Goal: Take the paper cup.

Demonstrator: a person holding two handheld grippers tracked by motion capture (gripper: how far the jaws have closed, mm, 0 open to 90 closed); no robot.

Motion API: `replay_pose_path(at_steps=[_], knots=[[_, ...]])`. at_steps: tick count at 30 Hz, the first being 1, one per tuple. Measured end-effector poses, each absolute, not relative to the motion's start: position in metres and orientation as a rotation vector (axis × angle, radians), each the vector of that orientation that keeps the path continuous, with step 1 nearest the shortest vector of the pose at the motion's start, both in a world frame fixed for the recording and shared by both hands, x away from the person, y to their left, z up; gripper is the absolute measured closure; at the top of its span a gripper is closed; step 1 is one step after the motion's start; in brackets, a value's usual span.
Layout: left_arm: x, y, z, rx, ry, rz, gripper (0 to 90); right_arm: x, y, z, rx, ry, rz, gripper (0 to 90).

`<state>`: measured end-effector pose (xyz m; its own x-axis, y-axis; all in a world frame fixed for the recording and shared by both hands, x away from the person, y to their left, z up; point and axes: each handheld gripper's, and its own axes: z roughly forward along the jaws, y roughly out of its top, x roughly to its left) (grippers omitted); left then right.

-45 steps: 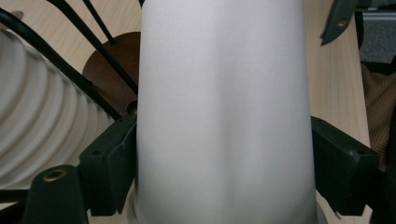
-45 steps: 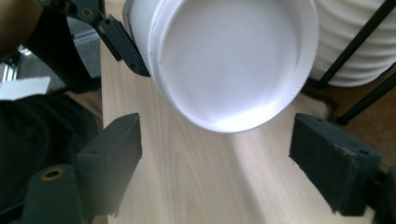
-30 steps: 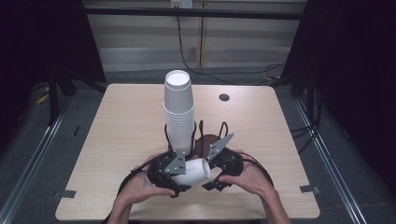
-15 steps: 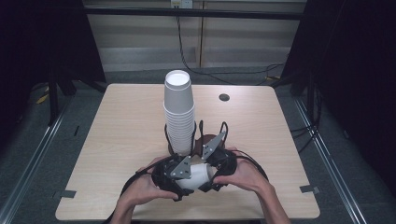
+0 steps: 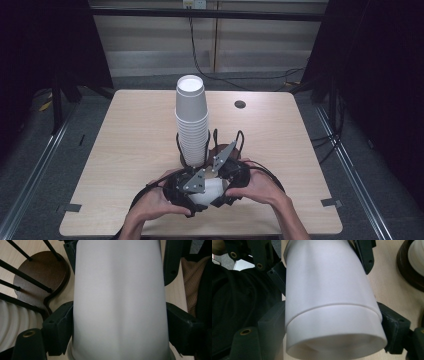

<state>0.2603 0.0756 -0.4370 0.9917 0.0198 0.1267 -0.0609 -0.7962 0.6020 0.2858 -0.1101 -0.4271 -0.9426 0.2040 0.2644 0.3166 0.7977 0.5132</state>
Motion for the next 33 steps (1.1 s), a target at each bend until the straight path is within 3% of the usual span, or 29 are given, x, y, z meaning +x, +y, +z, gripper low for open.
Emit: replay_pose_path(at_steps=[33], knots=[[0.266, 0.101, -0.425, 2.278, 0.004, 0.149, 15.9, 0.281, -0.116, -0.423, -0.435, -2.820, -0.878, 23.0]])
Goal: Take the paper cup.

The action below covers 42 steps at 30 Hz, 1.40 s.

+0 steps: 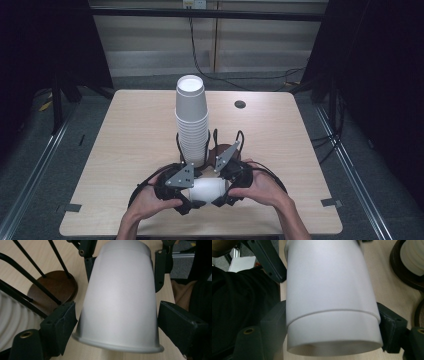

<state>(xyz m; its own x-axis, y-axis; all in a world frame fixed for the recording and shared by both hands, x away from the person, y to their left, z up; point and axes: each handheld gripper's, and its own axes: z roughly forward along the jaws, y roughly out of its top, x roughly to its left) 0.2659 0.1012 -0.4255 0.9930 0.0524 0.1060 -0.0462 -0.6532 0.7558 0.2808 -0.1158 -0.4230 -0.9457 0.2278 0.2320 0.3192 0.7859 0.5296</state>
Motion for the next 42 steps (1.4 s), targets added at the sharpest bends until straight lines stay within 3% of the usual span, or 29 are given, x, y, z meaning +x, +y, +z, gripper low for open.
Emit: replay_pose_path(at_steps=[18, 42], knots=[[0.269, 0.129, -0.426, 2.098, 0.171, 0.207, 15.9, 0.282, -0.140, -0.422, -0.555, -2.818, -0.935, 22.8], [0.269, 0.160, -0.447, 1.952, 0.345, 0.204, 15.9, 0.284, -0.152, -0.436, -0.670, -2.706, -1.340, 22.8]])
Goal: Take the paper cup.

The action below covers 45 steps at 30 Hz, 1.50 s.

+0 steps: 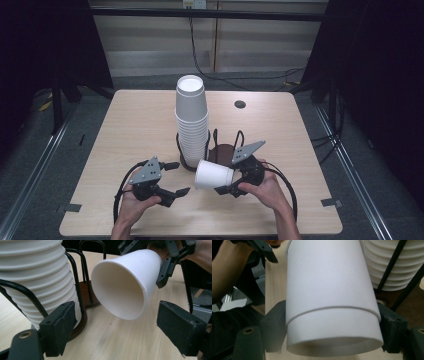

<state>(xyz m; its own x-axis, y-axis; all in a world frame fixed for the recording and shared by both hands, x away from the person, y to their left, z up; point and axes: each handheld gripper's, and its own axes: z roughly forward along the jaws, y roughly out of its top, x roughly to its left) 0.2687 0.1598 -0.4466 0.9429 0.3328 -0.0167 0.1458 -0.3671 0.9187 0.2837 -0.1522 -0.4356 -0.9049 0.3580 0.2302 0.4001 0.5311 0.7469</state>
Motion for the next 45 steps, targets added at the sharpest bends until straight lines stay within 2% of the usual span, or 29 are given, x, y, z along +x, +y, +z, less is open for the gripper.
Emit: replay_pose_path(at_steps=[19, 32, 37, 41, 45], knots=[[0.265, 0.161, -0.454, 1.850, 0.329, 0.144, 15.7, 0.272, -0.152, -0.456, -0.653, -2.550, -1.664, 22.7], [0.269, 0.149, -0.458, 1.759, 0.281, 0.048, 15.5, 0.264, -0.149, -0.452, -0.556, -2.492, -1.767, 22.7], [0.270, 0.146, -0.457, 1.752, 0.278, 0.048, 12.3, 0.263, -0.145, -0.447, -0.525, -2.529, -1.739, 22.7], [0.272, 0.143, -0.455, 1.768, 0.301, 0.074, 0.9, 0.263, -0.143, -0.449, -0.508, -2.526, -1.732, 22.8], [0.275, 0.140, -0.453, 1.778, 0.284, 0.065, 0.0, 0.264, -0.141, -0.450, -0.503, -2.529, -1.720, 22.8]])
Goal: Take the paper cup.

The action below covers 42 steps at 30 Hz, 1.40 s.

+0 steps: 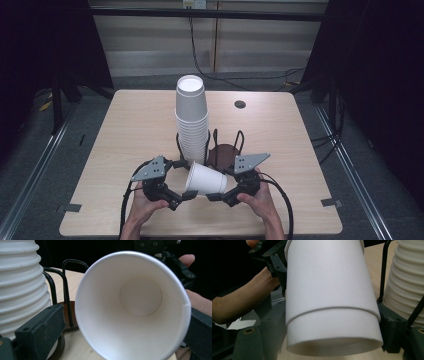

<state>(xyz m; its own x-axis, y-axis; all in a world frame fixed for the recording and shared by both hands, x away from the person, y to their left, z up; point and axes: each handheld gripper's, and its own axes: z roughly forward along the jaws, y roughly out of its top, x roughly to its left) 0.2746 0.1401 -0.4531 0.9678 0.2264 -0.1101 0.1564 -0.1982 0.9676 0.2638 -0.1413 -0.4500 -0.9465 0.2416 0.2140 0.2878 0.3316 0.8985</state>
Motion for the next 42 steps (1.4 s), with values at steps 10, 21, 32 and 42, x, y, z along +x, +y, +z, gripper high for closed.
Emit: replay_pose_path(at_steps=[10, 21, 32, 42], knots=[[0.276, 0.133, -0.455, 1.770, 0.256, 0.016, 0.0, 0.262, -0.139, -0.450, -0.479, -2.537, -1.704, 23.1], [0.279, 0.129, -0.455, 1.770, 0.270, -0.002, 0.9, 0.264, -0.138, -0.453, -0.485, -2.547, -1.693, 23.1], [0.278, 0.123, -0.456, 1.760, 0.279, -0.022, 0.8, 0.263, -0.138, -0.452, -0.481, -2.547, -1.698, 23.1], [0.279, 0.126, -0.454, 1.781, 0.267, -0.032, 3.8, 0.264, -0.139, -0.455, -0.469, -2.542, -1.695, 23.4]])
